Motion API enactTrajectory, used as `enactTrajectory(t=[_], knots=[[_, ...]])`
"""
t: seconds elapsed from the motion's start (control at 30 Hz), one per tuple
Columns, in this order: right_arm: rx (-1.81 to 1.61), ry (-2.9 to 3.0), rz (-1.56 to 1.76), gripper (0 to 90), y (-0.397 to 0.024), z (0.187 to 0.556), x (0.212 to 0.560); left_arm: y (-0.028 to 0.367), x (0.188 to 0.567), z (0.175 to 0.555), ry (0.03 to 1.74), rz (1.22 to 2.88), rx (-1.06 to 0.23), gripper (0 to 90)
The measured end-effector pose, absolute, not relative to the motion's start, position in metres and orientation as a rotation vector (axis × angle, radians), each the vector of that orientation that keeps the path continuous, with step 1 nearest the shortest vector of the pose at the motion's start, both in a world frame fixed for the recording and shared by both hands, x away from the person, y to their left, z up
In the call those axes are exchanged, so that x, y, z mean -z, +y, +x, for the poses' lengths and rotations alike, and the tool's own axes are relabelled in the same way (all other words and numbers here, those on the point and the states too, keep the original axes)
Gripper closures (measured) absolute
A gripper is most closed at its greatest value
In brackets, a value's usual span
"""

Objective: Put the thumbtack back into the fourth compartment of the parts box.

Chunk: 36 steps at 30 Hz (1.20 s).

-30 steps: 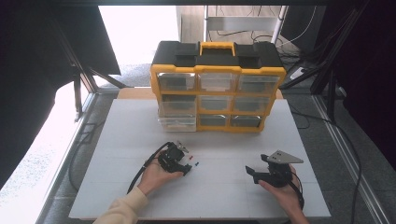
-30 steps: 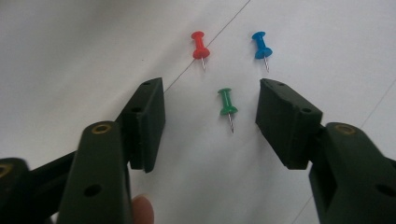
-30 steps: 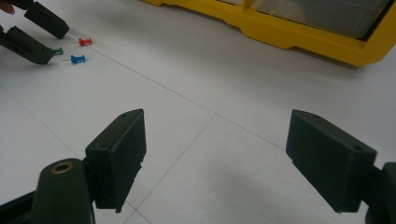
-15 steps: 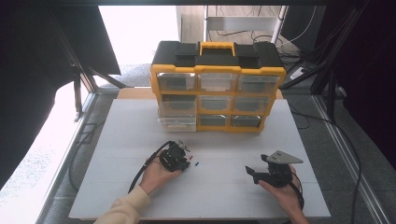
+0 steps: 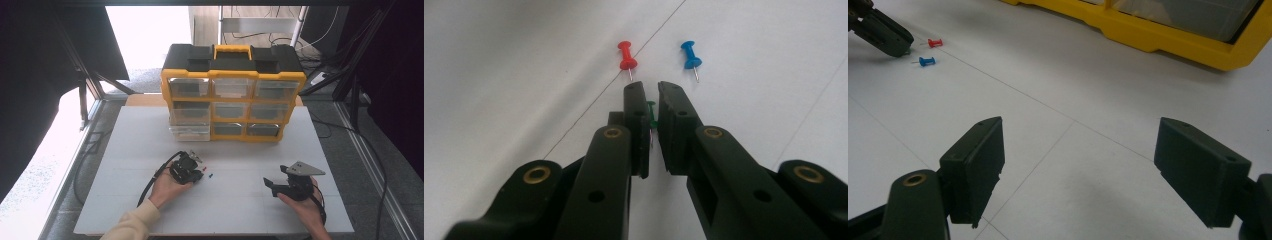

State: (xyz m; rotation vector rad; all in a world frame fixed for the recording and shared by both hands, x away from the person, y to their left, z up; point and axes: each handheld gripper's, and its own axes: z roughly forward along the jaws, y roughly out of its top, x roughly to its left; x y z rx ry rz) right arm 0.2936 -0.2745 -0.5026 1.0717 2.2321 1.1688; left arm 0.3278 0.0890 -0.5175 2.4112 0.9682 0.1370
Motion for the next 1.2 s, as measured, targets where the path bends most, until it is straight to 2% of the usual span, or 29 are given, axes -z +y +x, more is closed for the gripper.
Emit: enactTrajectory(t=[0.6, 1.2], knots=[[-1.16, 2.225, 1.076, 20.5, -0.276, 0.293, 0.502, 0.118, 0.492, 0.315, 0.92, 2.216, -0.086, 83.0], [-1.163, 2.23, 1.076, 20.5, -0.276, 0.293, 0.503, 0.138, 0.452, 0.295, 0.842, 2.006, -0.199, 83.0]])
